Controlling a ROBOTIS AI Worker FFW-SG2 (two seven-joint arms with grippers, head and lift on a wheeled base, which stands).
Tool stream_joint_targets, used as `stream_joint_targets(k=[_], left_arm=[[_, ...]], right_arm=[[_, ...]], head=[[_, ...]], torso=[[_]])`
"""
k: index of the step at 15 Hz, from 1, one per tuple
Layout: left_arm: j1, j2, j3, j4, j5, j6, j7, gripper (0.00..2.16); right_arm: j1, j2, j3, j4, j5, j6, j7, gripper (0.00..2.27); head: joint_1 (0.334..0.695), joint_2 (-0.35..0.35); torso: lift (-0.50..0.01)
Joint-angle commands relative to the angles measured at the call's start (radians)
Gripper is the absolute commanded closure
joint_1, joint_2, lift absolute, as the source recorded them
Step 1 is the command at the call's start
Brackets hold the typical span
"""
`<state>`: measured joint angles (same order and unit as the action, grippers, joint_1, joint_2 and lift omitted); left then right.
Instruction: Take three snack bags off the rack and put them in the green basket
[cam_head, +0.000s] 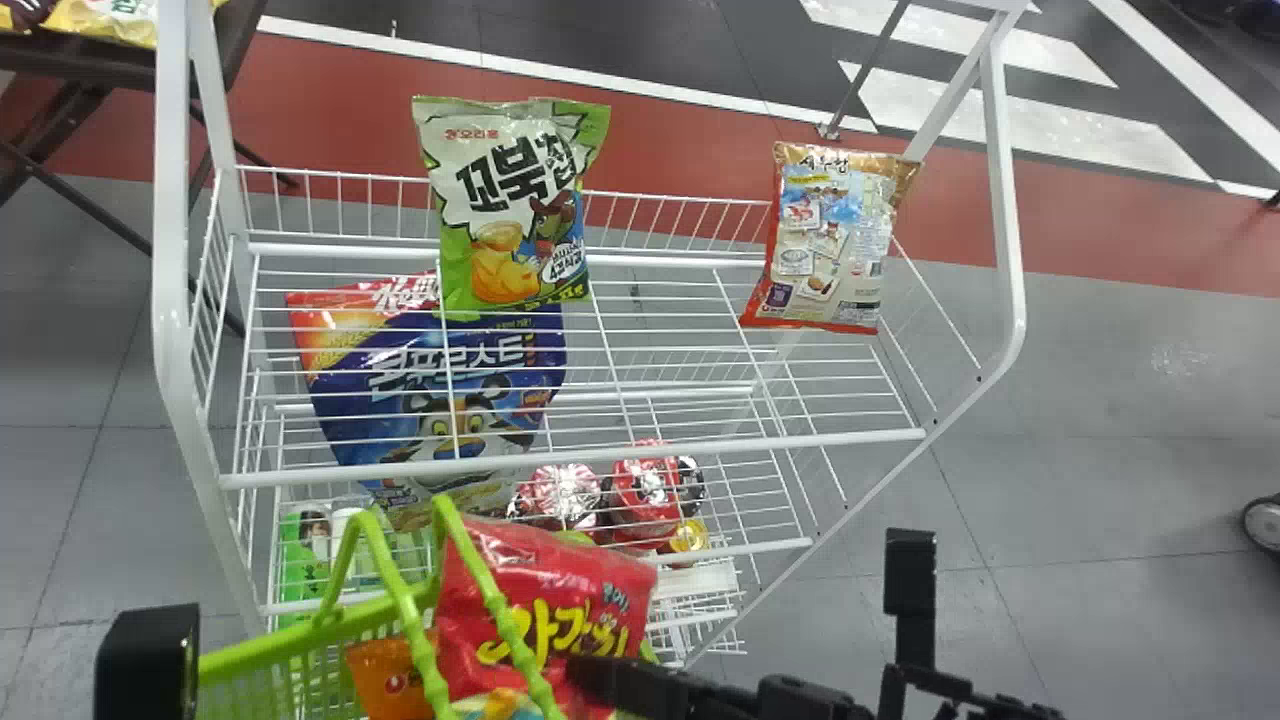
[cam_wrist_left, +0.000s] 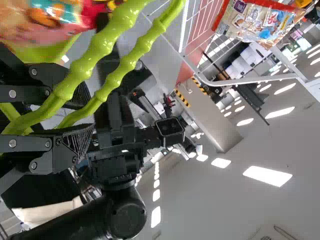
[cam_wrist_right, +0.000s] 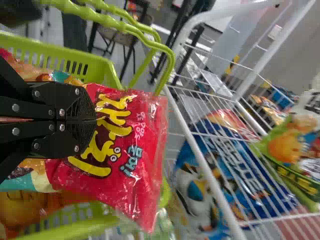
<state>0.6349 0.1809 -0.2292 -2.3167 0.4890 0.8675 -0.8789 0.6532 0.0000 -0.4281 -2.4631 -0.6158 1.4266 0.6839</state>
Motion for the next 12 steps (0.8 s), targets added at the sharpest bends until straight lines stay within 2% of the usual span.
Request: stream_joint_targets(k=[1, 4, 5, 6, 7, 8, 12], left_arm=[[0.000, 0.000, -0.001, 0.002, 0.000, -0.003, -0.003, 0.93], [0.002, 0.000, -0.001, 0.002, 0.000, -0.009, -0.006, 0.93], [0.003, 0.000, -0.001, 0.000, 0.000, -0.009, -0.006, 0.93], [0.005, -0.001, -0.001, 0.000, 0.000, -0.009, -0.008, 0.93], [0.006, -0.001, -0.002, -0.001, -0.001, -0.009, -0.008, 0.93], [0.009, -0.003, -0.002, -0.003, -0.003, -0.012, -0.008, 0.93], [0.014, -0.009, -0.004, -0.004, -0.009, -0.012, -0.008, 0.93]], right_arm=[[0.005, 0.001, 0.003, 0.010, -0.030, 0.098, 0.023, 2.13], [0.020, 0.001, 0.017, 0.042, -0.022, 0.101, 0.059, 2.12], [0.020, 0.001, 0.002, 0.050, -0.025, 0.091, 0.059, 1.97], [0.020, 0.001, -0.020, 0.049, -0.030, 0.070, 0.059, 1.43], [0.020, 0.001, -0.040, 0.047, -0.030, 0.033, 0.059, 0.63], [0.017, 0.001, -0.064, 0.047, -0.035, 0.005, 0.060, 0.00], [-0.012, 0.001, -0.139, 0.016, -0.045, 0.002, 0.077, 0.05]], head=[[0.695, -0.350], [0.695, -0.350], [0.695, -0.350], [0.695, -0.350], [0.695, -0.350], [0.695, -0.350], [0.695, -0.350]], torso=[[-0.020], [-0.020], [-0.020], [-0.020], [-0.020], [-0.020], [-0.020]])
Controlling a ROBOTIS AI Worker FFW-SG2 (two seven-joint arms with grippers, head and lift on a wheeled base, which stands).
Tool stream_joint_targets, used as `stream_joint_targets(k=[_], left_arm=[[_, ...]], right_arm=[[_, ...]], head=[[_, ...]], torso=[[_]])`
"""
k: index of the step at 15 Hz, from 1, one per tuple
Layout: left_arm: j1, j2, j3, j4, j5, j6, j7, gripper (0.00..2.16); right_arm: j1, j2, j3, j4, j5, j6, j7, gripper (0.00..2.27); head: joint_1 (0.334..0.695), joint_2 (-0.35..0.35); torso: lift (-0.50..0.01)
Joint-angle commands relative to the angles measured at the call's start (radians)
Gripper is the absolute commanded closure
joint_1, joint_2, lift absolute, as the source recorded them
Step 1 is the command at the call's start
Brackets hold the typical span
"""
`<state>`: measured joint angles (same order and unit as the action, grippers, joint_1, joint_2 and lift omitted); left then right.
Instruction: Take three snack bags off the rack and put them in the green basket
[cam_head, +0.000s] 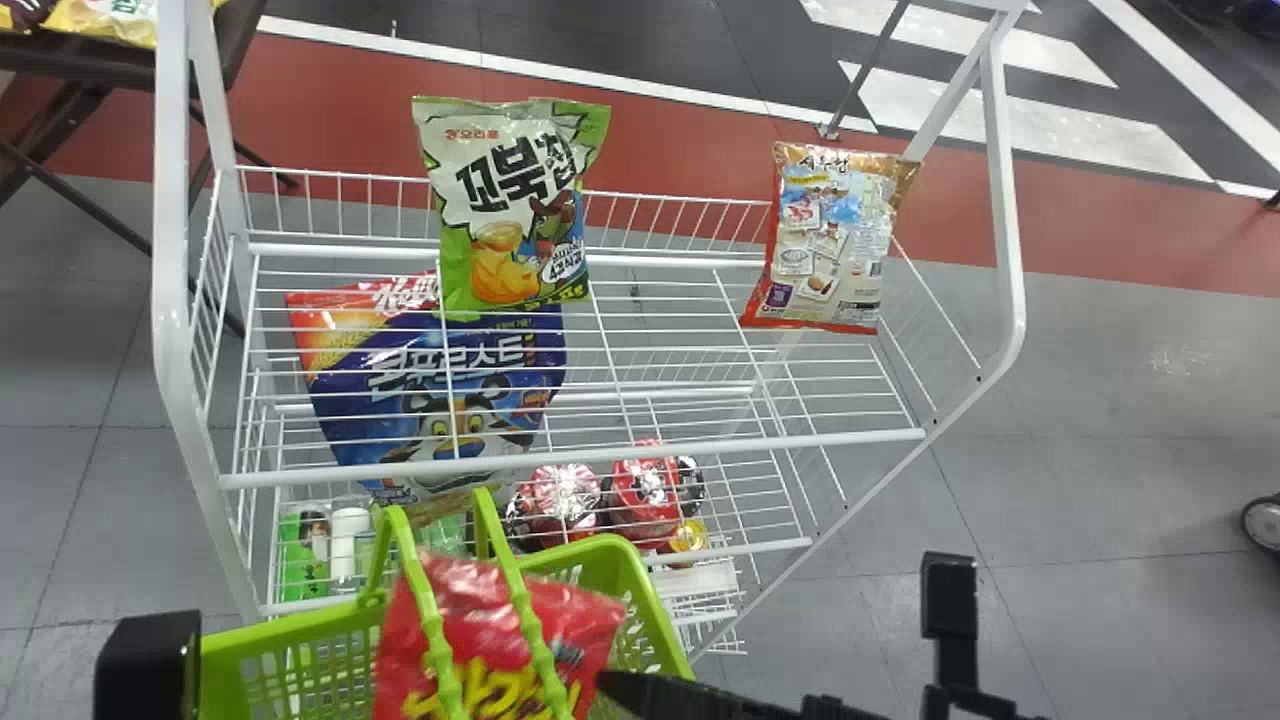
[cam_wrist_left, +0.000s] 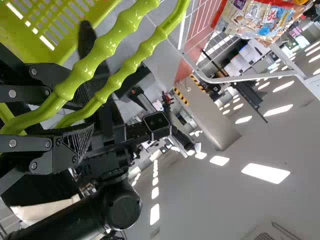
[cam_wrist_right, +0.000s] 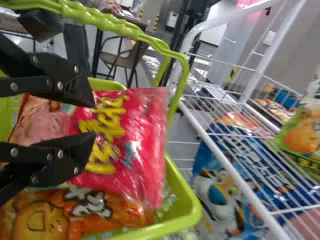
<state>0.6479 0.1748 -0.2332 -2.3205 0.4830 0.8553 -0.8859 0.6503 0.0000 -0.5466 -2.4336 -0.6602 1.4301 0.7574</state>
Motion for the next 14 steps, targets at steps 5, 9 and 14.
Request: stream_joint_targets(k=[5, 9, 14], left_arm=[[0.001, -0.005, -0.003, 0.000, -0.007, 0.000, -0.005, 0.93], [-0.002, 0.000, -0.006, 0.001, -0.007, 0.003, -0.010, 0.93], [-0.010, 0.009, -0.011, 0.003, -0.001, 0.028, -0.034, 0.92]], right_arm=[[-0.027, 0.001, -0.024, -0.004, 0.062, -0.474, -0.106, 0.06], [-0.225, 0.001, 0.045, 0.108, 0.350, -0.823, -0.193, 0.06], [-0.595, 0.001, 0.056, 0.446, 0.611, -0.928, -0.193, 0.09]], head=[[0.695, -0.350], [0.695, -0.350], [0.695, -0.350]], torso=[[-0.020], [-0.020], [-0.020]])
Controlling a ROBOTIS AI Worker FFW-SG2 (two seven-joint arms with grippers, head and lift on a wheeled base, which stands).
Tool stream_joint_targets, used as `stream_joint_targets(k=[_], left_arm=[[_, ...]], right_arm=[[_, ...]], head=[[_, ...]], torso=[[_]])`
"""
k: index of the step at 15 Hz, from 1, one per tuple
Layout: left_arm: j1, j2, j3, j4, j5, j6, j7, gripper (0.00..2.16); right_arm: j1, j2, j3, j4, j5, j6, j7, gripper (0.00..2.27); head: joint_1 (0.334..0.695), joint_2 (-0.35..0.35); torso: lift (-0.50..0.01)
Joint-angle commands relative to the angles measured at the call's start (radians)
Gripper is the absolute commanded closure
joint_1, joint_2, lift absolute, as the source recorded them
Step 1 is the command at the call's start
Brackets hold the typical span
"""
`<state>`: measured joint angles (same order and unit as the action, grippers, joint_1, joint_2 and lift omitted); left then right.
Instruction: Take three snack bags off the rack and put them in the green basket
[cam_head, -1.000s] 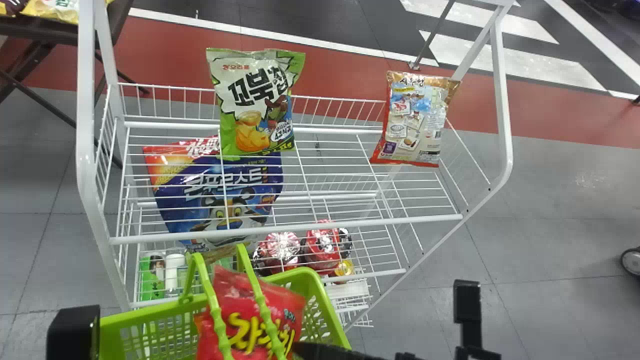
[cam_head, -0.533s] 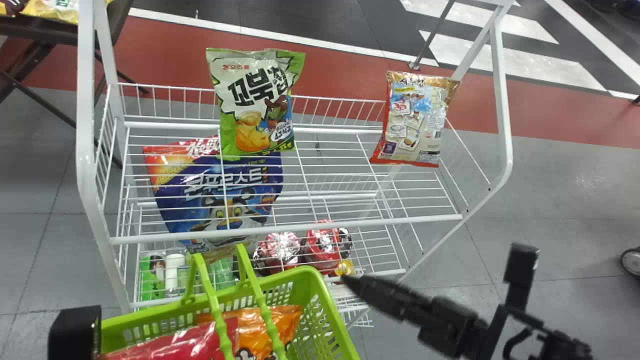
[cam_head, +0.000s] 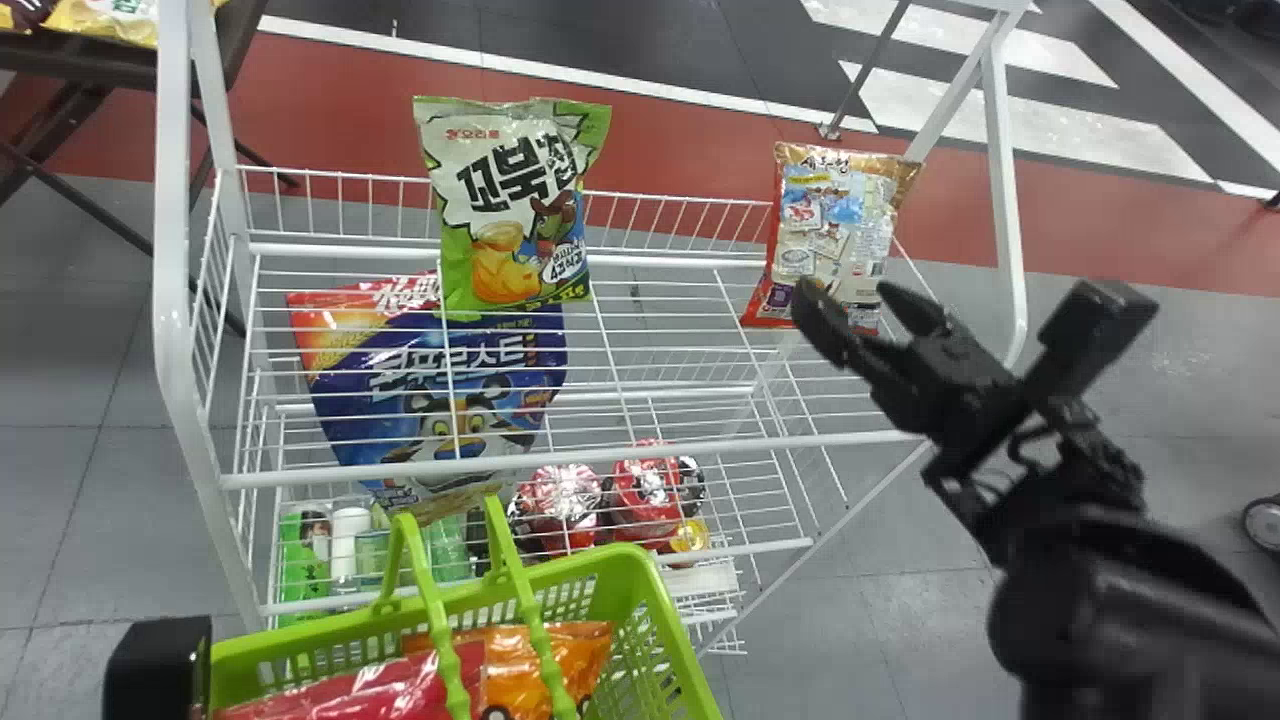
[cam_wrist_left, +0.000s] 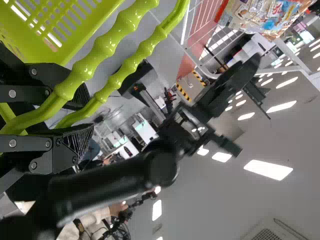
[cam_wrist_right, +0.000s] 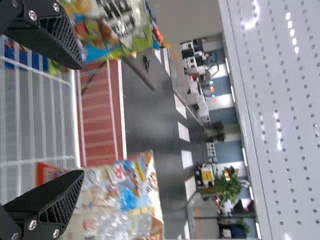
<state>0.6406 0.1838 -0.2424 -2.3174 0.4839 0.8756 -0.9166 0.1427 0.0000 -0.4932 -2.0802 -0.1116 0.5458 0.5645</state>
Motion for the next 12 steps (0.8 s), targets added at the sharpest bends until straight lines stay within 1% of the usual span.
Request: stream_joint_targets(k=[1, 3, 4, 6, 8, 10, 12], left_arm=[[-0.006, -0.001, -0.002, -0.002, -0.004, 0.026, -0.007, 0.92], [-0.009, 0.000, -0.003, -0.004, -0.004, 0.044, -0.007, 0.92], [-0.016, 0.003, -0.003, -0.002, -0.001, 0.047, -0.007, 0.92], [-0.039, 0.019, -0.012, 0.003, 0.005, 0.059, -0.004, 0.92], [-0.049, 0.026, -0.025, 0.006, 0.012, 0.059, -0.001, 0.92], [-0.052, 0.026, -0.025, 0.006, 0.012, 0.059, 0.001, 0.92], [-0.053, 0.028, -0.026, 0.006, 0.015, 0.059, 0.002, 0.92]], right_arm=[[-0.134, -0.002, 0.018, 0.147, 0.105, -0.059, -0.002, 0.09], [-0.181, -0.012, 0.024, 0.218, 0.147, -0.096, -0.046, 0.09], [-0.183, -0.021, 0.024, 0.242, 0.161, -0.117, -0.106, 0.09], [-0.190, -0.035, 0.011, 0.305, 0.184, -0.154, -0.161, 0.09], [-0.221, -0.049, 0.007, 0.385, 0.198, -0.209, -0.196, 0.10], [-0.259, -0.066, 0.008, 0.439, 0.216, -0.209, -0.207, 0.11], [-0.284, -0.086, 0.011, 0.469, 0.201, -0.178, -0.181, 0.12]], head=[[0.695, -0.350], [0.695, -0.350], [0.695, -0.350], [0.695, -0.350], [0.695, -0.350], [0.695, -0.350], [0.695, -0.350]], torso=[[-0.020], [-0.020], [-0.020], [-0.020], [-0.020], [-0.020], [-0.020]])
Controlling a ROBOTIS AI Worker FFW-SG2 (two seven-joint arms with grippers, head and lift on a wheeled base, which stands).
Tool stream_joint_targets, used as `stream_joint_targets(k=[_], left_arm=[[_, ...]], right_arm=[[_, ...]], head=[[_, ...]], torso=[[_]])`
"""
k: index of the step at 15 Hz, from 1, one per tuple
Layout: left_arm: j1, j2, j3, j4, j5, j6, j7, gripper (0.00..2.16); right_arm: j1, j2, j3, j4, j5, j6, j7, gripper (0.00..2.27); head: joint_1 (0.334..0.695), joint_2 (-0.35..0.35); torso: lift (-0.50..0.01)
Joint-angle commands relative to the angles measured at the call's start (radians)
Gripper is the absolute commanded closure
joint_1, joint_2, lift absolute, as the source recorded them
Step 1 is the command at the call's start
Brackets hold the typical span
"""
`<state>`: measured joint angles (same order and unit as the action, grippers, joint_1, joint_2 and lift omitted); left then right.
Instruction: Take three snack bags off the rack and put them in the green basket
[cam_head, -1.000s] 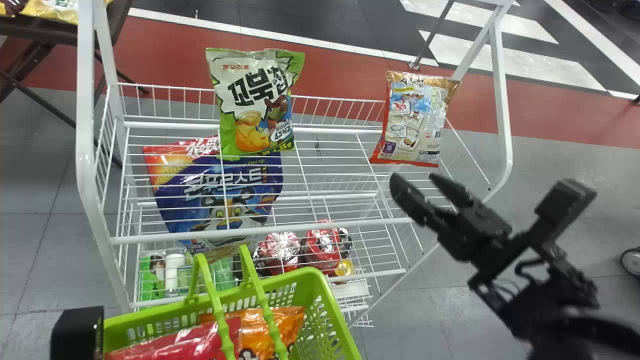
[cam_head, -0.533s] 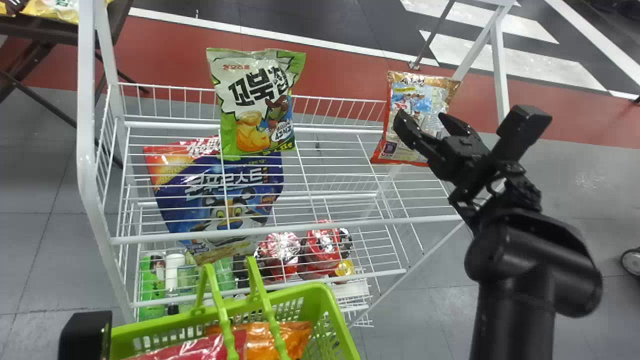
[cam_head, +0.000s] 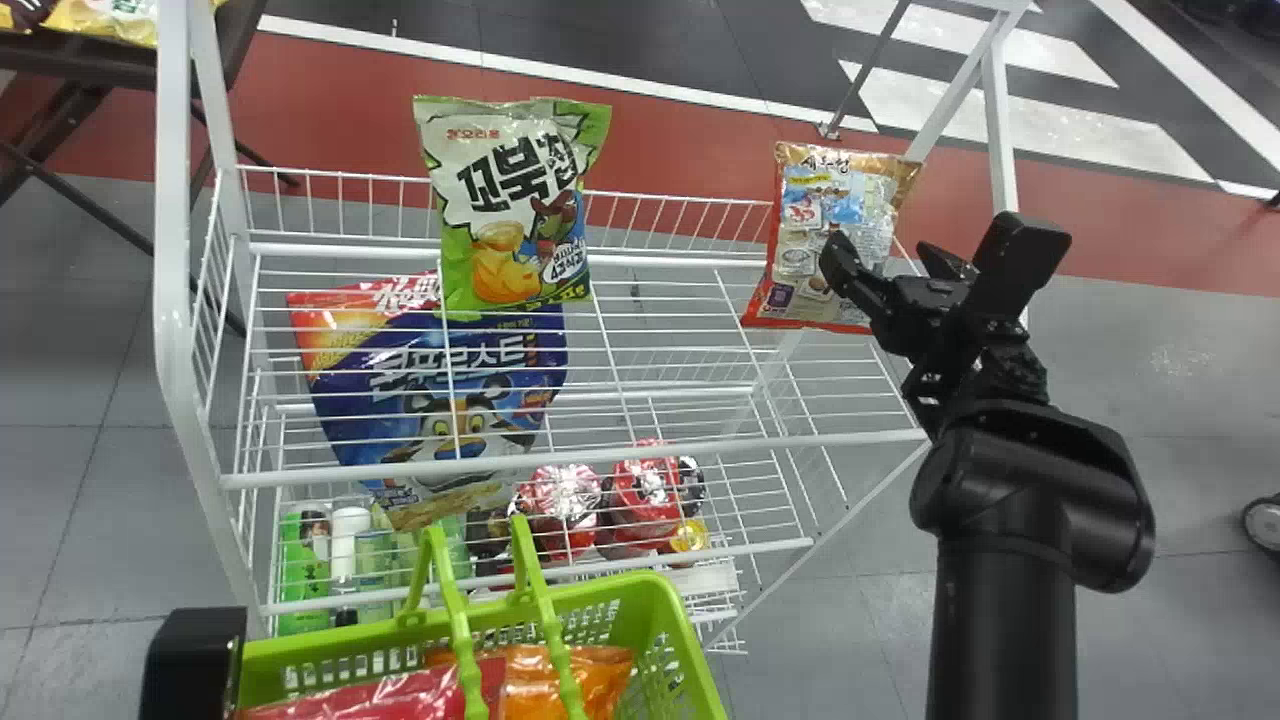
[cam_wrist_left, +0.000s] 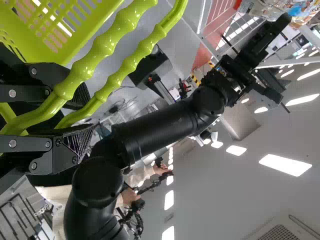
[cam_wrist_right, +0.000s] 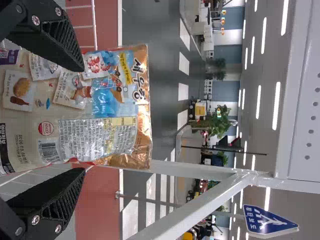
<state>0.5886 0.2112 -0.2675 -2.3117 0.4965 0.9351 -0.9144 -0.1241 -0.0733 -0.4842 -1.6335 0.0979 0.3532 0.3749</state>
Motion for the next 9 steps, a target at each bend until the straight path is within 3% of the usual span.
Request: stream_joint_targets(k=[1, 7, 8, 9], left_arm=[[-0.004, 0.000, 0.001, 0.002, 0.004, 0.000, 0.000, 0.92], [-0.010, 0.004, 0.002, 0.015, 0.014, 0.000, -0.011, 0.92], [-0.010, 0.004, 0.002, 0.017, 0.014, 0.000, -0.011, 0.92], [-0.009, 0.004, 0.002, 0.017, 0.014, 0.000, -0.011, 0.92]], right_arm=[[-0.026, -0.013, 0.001, 0.034, -0.012, 0.014, 0.032, 0.12], [-0.104, -0.034, 0.030, 0.152, 0.008, 0.109, 0.052, 0.16], [-0.115, -0.039, 0.030, 0.170, 0.014, 0.109, 0.053, 0.33], [-0.117, -0.042, 0.030, 0.173, 0.008, 0.113, 0.056, 0.68]], head=[[0.695, -0.350], [0.695, -0.350], [0.695, -0.350], [0.695, -0.350]], torso=[[-0.020], [-0.020], [-0.020], [-0.020]])
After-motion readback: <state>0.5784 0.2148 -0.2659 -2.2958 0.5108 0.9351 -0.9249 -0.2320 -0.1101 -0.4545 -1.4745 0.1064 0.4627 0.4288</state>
